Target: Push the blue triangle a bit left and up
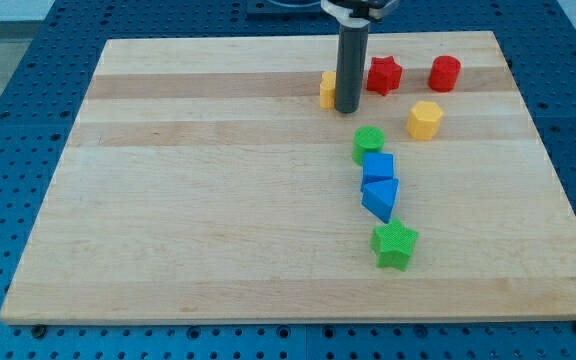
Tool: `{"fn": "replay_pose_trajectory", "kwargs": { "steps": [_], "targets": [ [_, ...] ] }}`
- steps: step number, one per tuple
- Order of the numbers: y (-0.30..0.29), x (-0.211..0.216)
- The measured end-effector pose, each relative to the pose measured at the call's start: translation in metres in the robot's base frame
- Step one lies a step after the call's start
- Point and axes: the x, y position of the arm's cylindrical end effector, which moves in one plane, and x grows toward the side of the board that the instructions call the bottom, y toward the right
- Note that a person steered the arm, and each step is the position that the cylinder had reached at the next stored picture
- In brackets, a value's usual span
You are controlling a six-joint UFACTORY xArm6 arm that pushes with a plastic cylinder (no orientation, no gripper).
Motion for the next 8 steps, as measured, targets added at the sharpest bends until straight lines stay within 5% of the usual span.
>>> {"fn": "replay_pose_trajectory", "kwargs": {
  "steps": [3, 7, 8],
  "targets": [
    [-0.016, -0.021],
    [0.186, 0.014],
    [0.183, 0.043]
  ]
}}
